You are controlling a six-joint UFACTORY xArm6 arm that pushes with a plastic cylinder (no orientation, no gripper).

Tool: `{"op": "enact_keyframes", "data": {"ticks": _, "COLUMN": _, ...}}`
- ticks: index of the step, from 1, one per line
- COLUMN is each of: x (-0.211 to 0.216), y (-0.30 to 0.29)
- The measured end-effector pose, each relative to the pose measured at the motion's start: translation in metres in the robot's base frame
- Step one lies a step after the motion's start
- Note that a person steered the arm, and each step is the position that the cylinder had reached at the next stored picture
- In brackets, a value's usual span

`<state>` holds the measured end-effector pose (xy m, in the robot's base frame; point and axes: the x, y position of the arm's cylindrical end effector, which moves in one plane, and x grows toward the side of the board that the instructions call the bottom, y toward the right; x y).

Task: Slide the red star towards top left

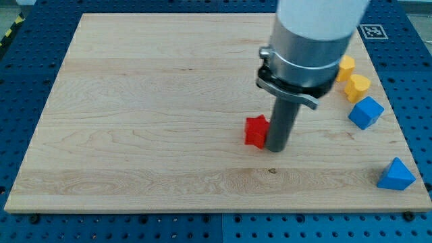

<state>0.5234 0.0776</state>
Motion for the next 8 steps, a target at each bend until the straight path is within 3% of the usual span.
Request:
{"op": "enact_keyframes", "data": {"ticks": 4, "x": -0.084, "y": -0.179}}
{"op": "enact_keyframes", "data": {"ticks": 5, "x": -0.081, "y": -0.180}}
{"op": "enact_keyframes", "data": {"ticks": 6, "x": -0.039, "y": -0.181}}
{"op": "enact_keyframes", "data": {"ticks": 8, "x": -0.054, "y": -0.118}}
